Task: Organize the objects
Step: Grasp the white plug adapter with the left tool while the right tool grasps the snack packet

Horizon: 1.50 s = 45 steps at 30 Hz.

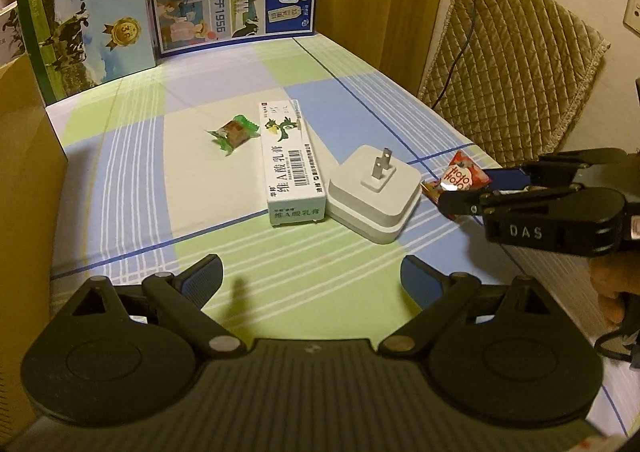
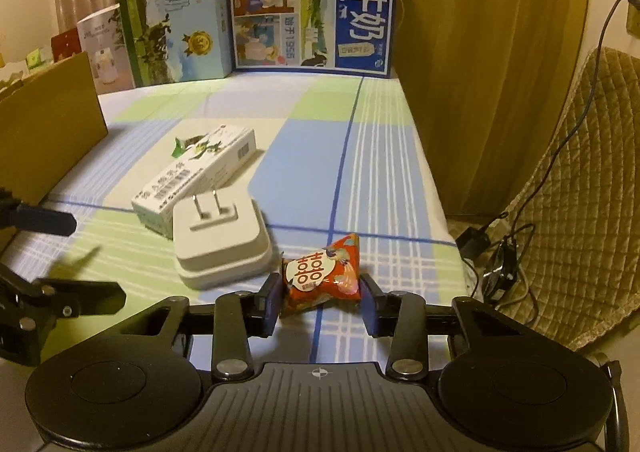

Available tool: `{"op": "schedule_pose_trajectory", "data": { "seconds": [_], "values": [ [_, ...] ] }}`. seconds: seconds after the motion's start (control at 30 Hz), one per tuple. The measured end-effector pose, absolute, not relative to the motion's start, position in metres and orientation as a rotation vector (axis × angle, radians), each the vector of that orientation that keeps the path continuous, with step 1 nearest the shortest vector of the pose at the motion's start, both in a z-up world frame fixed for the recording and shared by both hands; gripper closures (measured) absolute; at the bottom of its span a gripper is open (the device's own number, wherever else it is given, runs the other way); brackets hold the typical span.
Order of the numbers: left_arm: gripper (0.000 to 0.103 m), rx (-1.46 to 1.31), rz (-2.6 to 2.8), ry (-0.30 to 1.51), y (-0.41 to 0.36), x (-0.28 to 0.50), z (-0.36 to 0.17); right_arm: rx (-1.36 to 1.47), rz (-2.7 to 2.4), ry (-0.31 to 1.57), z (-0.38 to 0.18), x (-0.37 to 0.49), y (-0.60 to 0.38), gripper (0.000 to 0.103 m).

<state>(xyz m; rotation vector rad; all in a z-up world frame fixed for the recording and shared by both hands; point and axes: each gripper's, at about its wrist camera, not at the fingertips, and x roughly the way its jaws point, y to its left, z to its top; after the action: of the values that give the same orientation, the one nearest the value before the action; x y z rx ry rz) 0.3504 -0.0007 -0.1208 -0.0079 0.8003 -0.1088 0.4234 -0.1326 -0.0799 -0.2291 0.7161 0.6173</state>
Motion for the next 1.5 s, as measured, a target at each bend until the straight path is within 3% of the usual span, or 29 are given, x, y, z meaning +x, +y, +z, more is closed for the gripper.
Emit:
{"op": "schedule_pose_trajectory", "data": {
  "seconds": [0.13, 0.33, 0.47, 1.13, 1.2, 1.27, 1.33, 1.5],
  "values": [
    [0.010, -0.013, -0.104, 0.795, 0.001, 0.350, -0.119, -0.187, 0.599, 0.693, -0.077, 0.431, -0.128, 0.078],
    [0.010, -0.017, -0.105, 0.797, 0.004, 0.348, -0.119, -0.149, 0.620, 0.729, -0.077, 0.446, -0.116, 0.079],
    [0.009, -0.027, -0.103, 0.799, 0.007, 0.344, -0.119, -0.073, 0.645, 0.784, -0.074, 0.445, -0.119, 0.089],
    [0.009, -0.053, -0.098, 0.774, 0.014, 0.334, -0.108, 0.109, 0.756, 0.938, -0.075, 0.413, -0.146, 0.092],
    [0.009, -0.037, -0.115, 0.766, 0.007, 0.341, -0.109, 0.115, 0.723, 0.933, -0.074, 0.416, -0.154, 0.087],
    [0.009, -0.009, -0.128, 0.765, 0.000, 0.350, -0.111, 0.106, 0.690, 0.913, -0.072, 0.418, -0.160, 0.067],
    [0.009, 0.016, -0.129, 0.760, -0.006, 0.358, -0.115, 0.103, 0.666, 0.900, -0.071, 0.419, -0.165, 0.055],
    [0.013, 0.020, -0.152, 0.770, -0.015, 0.376, -0.127, 0.053, 0.612, 0.863, -0.069, 0.417, -0.175, 0.044]
  ]
}}
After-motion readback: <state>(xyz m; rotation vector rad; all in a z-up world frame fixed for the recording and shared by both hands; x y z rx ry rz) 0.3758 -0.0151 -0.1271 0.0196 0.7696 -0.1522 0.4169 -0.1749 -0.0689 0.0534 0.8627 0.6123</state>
